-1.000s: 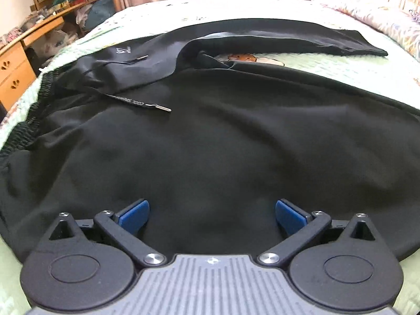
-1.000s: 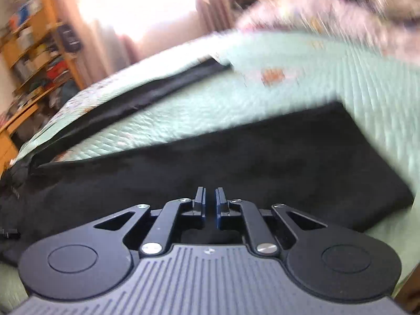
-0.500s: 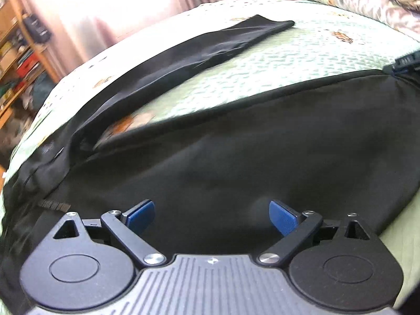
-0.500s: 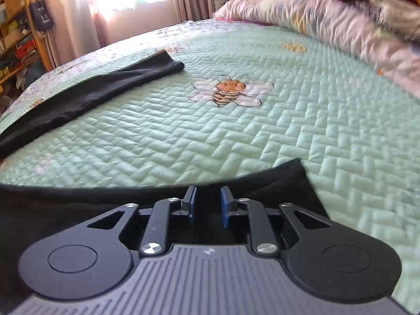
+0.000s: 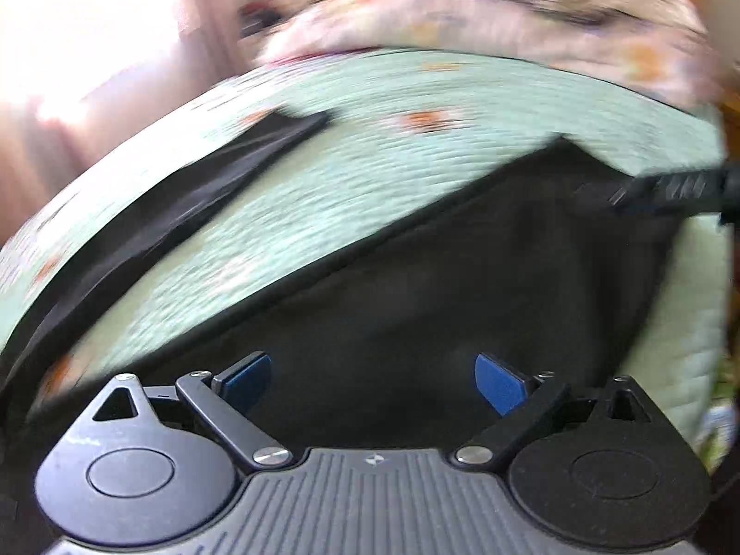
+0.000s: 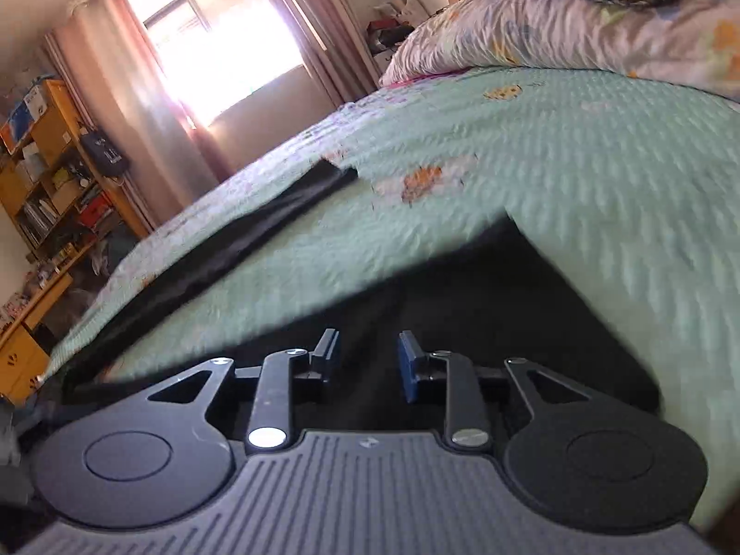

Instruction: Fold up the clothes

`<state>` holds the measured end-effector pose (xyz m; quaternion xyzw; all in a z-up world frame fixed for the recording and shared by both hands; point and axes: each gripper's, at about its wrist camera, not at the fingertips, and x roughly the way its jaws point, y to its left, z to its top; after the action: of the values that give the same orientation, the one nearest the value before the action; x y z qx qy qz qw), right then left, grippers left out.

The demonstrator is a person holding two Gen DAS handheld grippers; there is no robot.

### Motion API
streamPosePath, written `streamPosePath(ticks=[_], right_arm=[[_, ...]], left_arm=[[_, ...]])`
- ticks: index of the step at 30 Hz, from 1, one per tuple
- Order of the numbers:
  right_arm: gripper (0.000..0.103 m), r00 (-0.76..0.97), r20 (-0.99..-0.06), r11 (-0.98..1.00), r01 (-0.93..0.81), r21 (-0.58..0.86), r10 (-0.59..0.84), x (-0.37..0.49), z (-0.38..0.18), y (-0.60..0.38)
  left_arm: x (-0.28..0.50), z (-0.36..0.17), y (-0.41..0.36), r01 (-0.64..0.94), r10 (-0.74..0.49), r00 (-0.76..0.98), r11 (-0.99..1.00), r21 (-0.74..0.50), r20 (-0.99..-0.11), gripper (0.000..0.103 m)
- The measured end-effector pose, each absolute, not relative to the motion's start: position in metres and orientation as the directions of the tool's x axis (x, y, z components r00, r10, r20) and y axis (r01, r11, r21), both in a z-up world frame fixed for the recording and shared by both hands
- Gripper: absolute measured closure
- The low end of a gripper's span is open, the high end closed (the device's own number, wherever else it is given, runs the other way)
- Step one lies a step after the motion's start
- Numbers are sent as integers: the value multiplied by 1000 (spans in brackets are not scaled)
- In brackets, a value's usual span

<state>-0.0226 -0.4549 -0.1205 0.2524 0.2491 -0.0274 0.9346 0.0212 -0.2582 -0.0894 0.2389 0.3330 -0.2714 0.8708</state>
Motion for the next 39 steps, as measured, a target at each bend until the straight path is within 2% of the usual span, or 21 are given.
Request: streamPosePath(ticks=[3, 4, 6, 7, 10, 11, 13, 16, 18, 20, 21, 23, 24, 26, 28, 30, 31, 34, 36, 39], right_arm=[[71, 866, -499, 886, 201, 417, 39, -44, -128, -446], [68, 853, -520, 894, 207, 398, 34, -44, -134, -447], [70, 834, -550, 910, 202, 361, 33, -46, -147, -451], [75, 844, -535, 916, 184, 358, 40, -50, -151, -455], [93, 841, -540, 919, 191, 346, 28, -68, -152, -465], [100, 842, -539, 916, 194, 350, 27, -73, -153, -468], [103, 842, -539, 911, 195, 364, 35, -79, -153, -475], [103, 830, -557, 912, 213, 350, 20, -80, -145, -474], [90, 847, -532, 921, 206, 332, 3, -86, -130, -464], [71, 875, -483, 930, 140, 339, 44, -92, -120, -453], [70, 868, -491, 931, 123, 344, 67, -89, -124, -450], [70, 855, -508, 931, 92, 355, 109, -84, -130, -446], [70, 850, -516, 930, 98, 355, 107, -84, -132, -449], [82, 840, -533, 928, 112, 355, 102, -85, -137, -454], [85, 830, -549, 926, 126, 356, 98, -86, -142, -459], [85, 821, -563, 922, 141, 360, 94, -88, -140, -460], [81, 826, -555, 919, 141, 369, 97, -89, -136, -458], [76, 845, -514, 916, 80, 392, 146, -88, -127, -444], [73, 842, -504, 919, 23, 393, 194, -83, -126, -433], [73, 822, -530, 919, 20, 395, 210, -76, -145, -430]], left_arm=[[17, -99, -307, 672, -329, 642, 677, 302, -692, 7], [18, -104, -320, 679, -324, 639, 665, 312, -698, 7], [28, -122, -336, 676, -281, 622, 663, 320, -731, 4], [36, -131, -340, 665, -252, 615, 675, 320, -747, 0], [63, -133, -320, 631, -306, 540, 764, 136, -784, 0], [69, -132, -314, 617, -308, 532, 779, 112, -789, 0], [74, -130, -310, 583, -266, 567, 798, 151, -779, 0], [77, -124, -300, 530, -221, 599, 830, 174, -770, 0], [75, -116, -293, 507, -218, 613, 846, 167, -759, 8], [69, -111, -287, 507, -226, 625, 846, 168, -747, 7], [65, -112, -285, 510, -225, 630, 841, 178, -743, 5], [68, -124, -285, 503, -172, 645, 829, 244, -745, 0], [72, -125, -279, 490, -173, 644, 841, 228, -746, 0], [81, -125, -268, 458, -166, 639, 866, 198, -751, 0], [87, -120, -258, 425, -146, 647, 884, 195, -749, 0], [88, -112, -251, 396, -120, 668, 893, 215, -734, 6], [88, -108, -247, 381, -106, 679, 897, 225, -726, 6], [79, -106, -231, 392, -99, 691, 883, 257, -716, 5], [77, -118, -221, 383, -56, 690, 875, 297, -722, 0], [81, -123, -196, 352, -94, 668, 914, 202, -738, 0]])
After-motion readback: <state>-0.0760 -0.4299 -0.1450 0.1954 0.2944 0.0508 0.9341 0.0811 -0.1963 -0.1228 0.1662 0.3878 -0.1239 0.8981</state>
